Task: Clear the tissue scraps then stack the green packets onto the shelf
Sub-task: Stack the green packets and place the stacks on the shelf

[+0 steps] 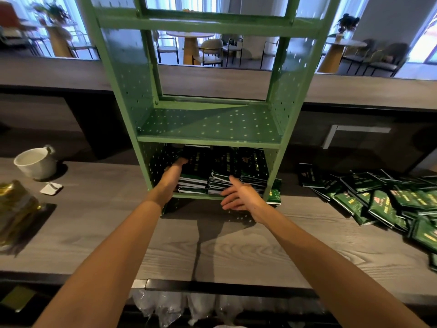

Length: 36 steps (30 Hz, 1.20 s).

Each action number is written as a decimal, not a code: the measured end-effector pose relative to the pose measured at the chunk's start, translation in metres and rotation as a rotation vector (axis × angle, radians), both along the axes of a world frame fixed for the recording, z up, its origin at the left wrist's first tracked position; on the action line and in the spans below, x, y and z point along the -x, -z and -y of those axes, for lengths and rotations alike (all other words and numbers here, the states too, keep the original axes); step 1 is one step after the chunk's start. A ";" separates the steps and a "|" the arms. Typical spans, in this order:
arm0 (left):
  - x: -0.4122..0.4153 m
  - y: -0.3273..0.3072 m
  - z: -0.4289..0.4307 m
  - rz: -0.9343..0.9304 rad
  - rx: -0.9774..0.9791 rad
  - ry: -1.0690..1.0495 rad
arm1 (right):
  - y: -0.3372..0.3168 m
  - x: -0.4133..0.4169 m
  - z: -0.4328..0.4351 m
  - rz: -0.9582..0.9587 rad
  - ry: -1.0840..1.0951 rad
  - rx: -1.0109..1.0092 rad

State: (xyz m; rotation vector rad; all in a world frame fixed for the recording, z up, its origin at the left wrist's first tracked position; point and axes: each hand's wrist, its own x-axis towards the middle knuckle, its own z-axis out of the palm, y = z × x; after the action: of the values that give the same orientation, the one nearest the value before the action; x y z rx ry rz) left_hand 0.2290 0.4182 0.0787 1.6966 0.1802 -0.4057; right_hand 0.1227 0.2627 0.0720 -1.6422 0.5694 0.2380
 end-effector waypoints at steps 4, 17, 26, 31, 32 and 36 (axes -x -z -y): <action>0.018 -0.013 0.007 0.257 -0.198 -0.077 | -0.002 0.006 0.007 -0.004 -0.047 0.026; 0.133 -0.024 0.078 0.924 -0.432 0.127 | -0.001 0.064 0.093 0.135 0.019 0.207; 0.183 0.015 0.235 0.742 -0.539 0.448 | 0.037 0.137 0.230 0.068 0.246 0.409; 0.215 0.032 0.323 0.609 -0.618 0.484 | 0.044 0.171 0.308 0.009 0.157 0.447; 0.222 0.034 0.338 0.580 -0.636 0.494 | 0.042 0.178 0.321 0.001 0.134 0.452; 0.244 0.045 0.382 0.473 -0.685 0.505 | 0.040 0.200 0.369 -0.027 0.064 0.476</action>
State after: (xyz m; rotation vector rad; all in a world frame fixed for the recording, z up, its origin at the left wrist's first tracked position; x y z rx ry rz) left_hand -0.0146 0.0365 0.0338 2.4672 -0.5254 -0.3122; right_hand -0.0772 -0.1067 0.0318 -2.0773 0.7367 0.0786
